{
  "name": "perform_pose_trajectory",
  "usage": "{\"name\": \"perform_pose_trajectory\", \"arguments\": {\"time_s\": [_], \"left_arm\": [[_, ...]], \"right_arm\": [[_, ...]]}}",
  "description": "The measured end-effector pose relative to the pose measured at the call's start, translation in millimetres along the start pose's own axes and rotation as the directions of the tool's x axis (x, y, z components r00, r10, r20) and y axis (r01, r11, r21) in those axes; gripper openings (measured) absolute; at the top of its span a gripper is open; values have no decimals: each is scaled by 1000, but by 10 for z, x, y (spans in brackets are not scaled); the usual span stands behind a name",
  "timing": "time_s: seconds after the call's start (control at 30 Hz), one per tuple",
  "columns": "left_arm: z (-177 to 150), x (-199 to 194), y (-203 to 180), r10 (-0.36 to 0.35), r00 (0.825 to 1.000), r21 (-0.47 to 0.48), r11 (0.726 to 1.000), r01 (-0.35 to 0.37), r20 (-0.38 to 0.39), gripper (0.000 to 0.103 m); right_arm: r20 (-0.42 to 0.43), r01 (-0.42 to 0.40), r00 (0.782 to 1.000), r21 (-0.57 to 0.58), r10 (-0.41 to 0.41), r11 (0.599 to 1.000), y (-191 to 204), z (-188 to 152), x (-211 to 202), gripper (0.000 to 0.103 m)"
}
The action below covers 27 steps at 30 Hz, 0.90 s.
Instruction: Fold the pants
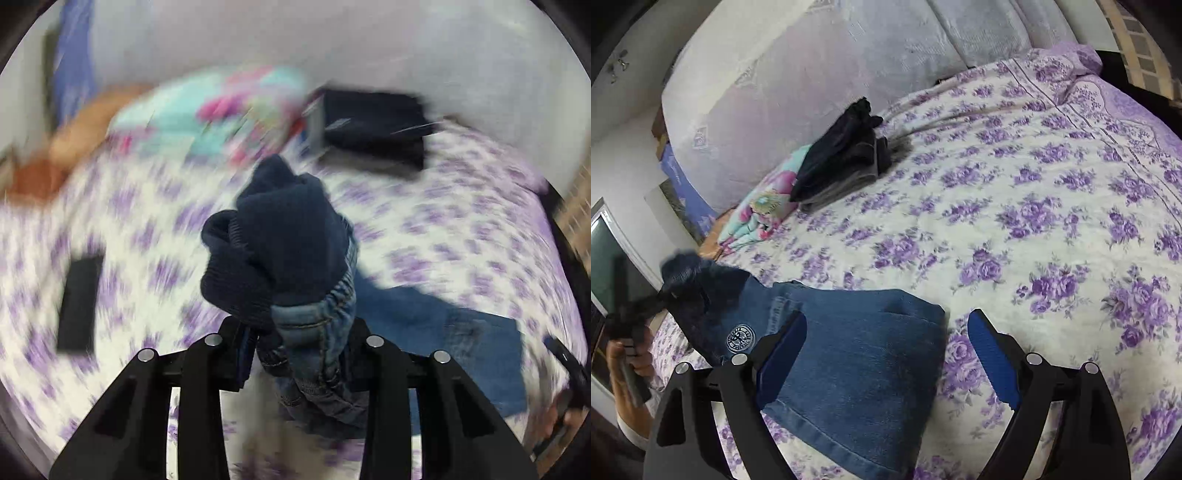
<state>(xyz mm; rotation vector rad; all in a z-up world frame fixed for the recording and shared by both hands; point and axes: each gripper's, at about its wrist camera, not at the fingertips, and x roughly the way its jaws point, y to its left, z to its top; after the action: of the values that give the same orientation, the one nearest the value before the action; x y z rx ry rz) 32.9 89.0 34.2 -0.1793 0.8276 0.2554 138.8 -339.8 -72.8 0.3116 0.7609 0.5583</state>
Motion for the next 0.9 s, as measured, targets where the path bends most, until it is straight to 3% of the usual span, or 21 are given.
{"name": "perform_pose_trajectory", "arguments": {"time_s": [0.13, 0.2, 0.23, 0.27, 0.33, 0.4, 0.5, 0.67, 0.8, 0.9], "left_arm": [[75, -294, -844, -40, 997, 212, 977, 24, 72, 43], [1, -240, -1222, -57, 996, 291, 956, 36, 64, 67], [-55, -184, -1377, -84, 995, 319, 946, 65, 46, 92], [-114, -110, -1505, -99, 995, 341, 936, 86, 22, 97], [-269, 150, -1801, -120, 989, 410, 901, 144, -85, 97], [-340, 292, -1887, -181, 966, 376, 895, 240, -186, 97], [-290, 167, -1785, -291, 938, 307, 890, 337, -186, 97], [-71, -116, -1261, -321, 945, 206, 922, 327, -63, 98], [-12, -49, -579, -209, 978, 50, 977, 208, 10, 98], [-42, 204, -156, -73, 997, -60, 996, 72, -12, 98]], "right_arm": [[15, -19, 1000, 20, 19, 1000, -48, -11, -96, 89], [21, -25, 999, 28, 25, 999, -67, -41, -135, 89], [17, -34, 999, 35, 33, 999, -79, -51, -142, 89], [12, -44, 999, 43, 43, 998, -91, -60, -147, 89], [3, -66, 998, 47, 66, 997, -81, -79, -153, 89], [-4, -81, 997, 39, 81, 996, -47, -85, -160, 89], [-19, -114, 993, 45, 115, 992, -10, -51, -135, 91], [-50, -232, 970, 94, 237, 968, 140, 78, 40, 96], [-105, -284, 948, 147, 300, 948, 383, 187, 391, 99], [-147, -286, 939, 161, 309, 945, 547, 274, 652, 99]]}}
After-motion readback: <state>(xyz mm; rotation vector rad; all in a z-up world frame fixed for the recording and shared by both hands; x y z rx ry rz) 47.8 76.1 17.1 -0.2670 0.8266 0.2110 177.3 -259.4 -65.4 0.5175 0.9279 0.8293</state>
